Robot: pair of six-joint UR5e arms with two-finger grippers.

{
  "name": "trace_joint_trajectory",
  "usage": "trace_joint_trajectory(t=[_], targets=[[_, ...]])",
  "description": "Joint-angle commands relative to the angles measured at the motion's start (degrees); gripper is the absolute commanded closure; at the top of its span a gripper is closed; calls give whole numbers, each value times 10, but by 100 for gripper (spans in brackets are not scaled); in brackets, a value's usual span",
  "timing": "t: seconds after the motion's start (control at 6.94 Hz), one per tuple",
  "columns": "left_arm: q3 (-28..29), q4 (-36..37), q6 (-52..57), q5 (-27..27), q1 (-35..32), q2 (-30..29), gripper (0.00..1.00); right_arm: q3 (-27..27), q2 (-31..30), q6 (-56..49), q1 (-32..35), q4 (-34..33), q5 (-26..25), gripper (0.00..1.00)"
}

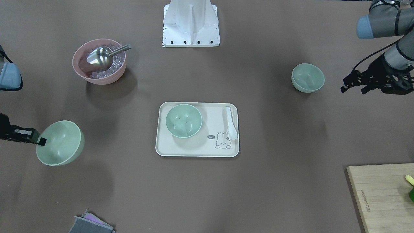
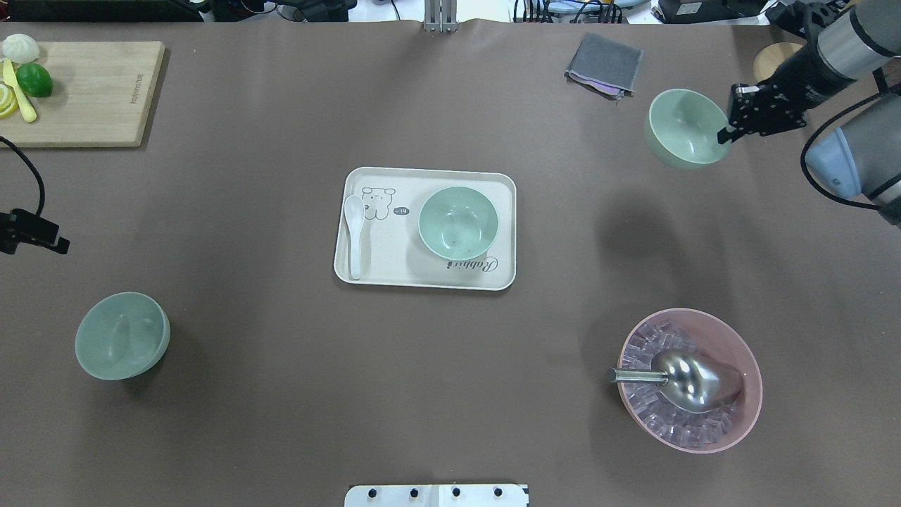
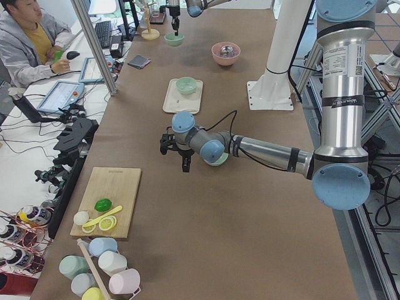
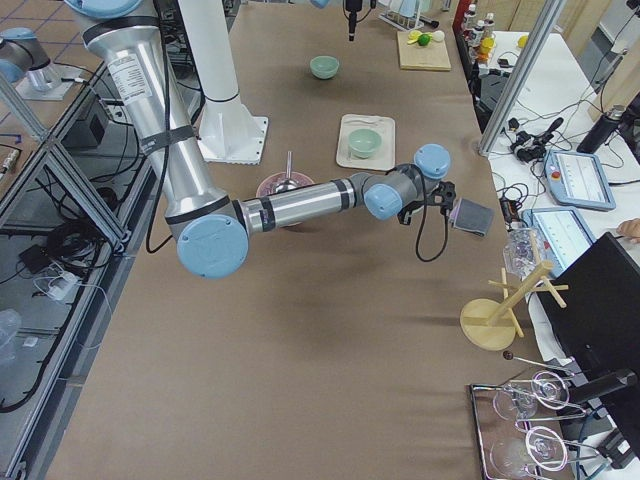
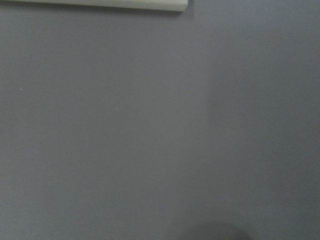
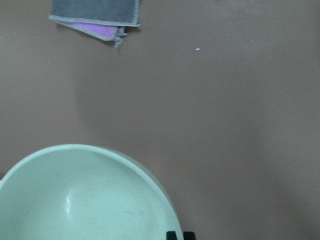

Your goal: Stack green bowls together

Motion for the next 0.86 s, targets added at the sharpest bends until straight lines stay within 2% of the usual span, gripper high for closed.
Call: trace_joint_trajectory(t=[0.0, 0.29, 0.43, 0.58, 0.72], targets=[[-9, -41, -8, 10, 64, 27, 9, 19, 49, 121, -39, 3, -3, 100], [-12, -45, -6, 10, 102, 36, 13, 38, 73, 196, -88, 5, -44, 100], [-11, -57, -10, 10, 122, 43, 20, 34, 88, 217, -116, 5, -72, 100], [-11, -57, -13, 10, 125, 43, 41, 34, 94, 224, -128, 6, -86, 100], [-9, -57, -13, 9, 125, 43, 76, 35, 103, 244, -143, 7, -95, 100]])
